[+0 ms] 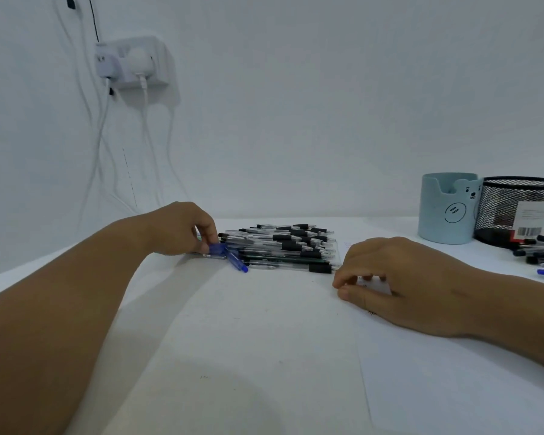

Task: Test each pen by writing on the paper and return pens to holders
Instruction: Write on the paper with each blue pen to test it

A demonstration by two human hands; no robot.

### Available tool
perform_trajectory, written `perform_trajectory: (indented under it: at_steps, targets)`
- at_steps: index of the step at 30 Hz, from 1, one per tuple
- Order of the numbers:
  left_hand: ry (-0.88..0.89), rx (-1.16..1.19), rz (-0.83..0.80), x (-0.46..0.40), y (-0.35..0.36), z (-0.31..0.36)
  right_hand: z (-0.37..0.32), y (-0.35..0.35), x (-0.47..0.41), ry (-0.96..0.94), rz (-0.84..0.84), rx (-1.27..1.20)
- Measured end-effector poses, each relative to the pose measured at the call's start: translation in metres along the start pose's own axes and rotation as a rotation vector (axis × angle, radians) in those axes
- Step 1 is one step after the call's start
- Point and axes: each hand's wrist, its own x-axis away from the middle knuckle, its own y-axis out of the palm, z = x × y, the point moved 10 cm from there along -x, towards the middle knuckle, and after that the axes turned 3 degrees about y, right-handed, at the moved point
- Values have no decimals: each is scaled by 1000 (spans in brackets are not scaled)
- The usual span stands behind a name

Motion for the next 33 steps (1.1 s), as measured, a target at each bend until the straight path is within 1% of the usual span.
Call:
perform_trajectory:
  at_steps: [4,7,10,13,15,17,18,21,23,24,27,29,31,33]
  targets:
    - [-4,35,81,-1,-11,-8,0,0,0,-3,1,-3]
    - [5,141,287,3,-36,-8,0,0,0,-9,2,-1]
    - [39,367,484,9,-54,1,0,0,0,-5,-2,-3]
    - [177,579,564,13,-60,37,-1,-1,0,-4,-3,4]
    - [268,745,559,15,-56,68,-1,-2,0,3,-2,3]
    - [313,931,522,14,-46,94,-1,-2,0,4,0,4]
    - [318,1064,485,14,-39,106,-2,-3,0,2,3,4]
    - [270,1515,343,11,-18,133,0,-4,1,15,7,-13]
    - [215,1748,288,10,-8,142,1,-4,2,17,11,-14]
    - [195,1828,267,9,-4,144,2,-4,2,19,12,-13]
    - [150,1968,234,9,6,147,3,-6,2,20,17,-17]
    - [121,2022,248,10,11,144,2,-10,3,18,40,-11]
    - [96,2088,276,11,14,140,3,-17,3,32,113,-10]
    - [91,2152,274,11,16,140,9,-28,6,81,237,-27]
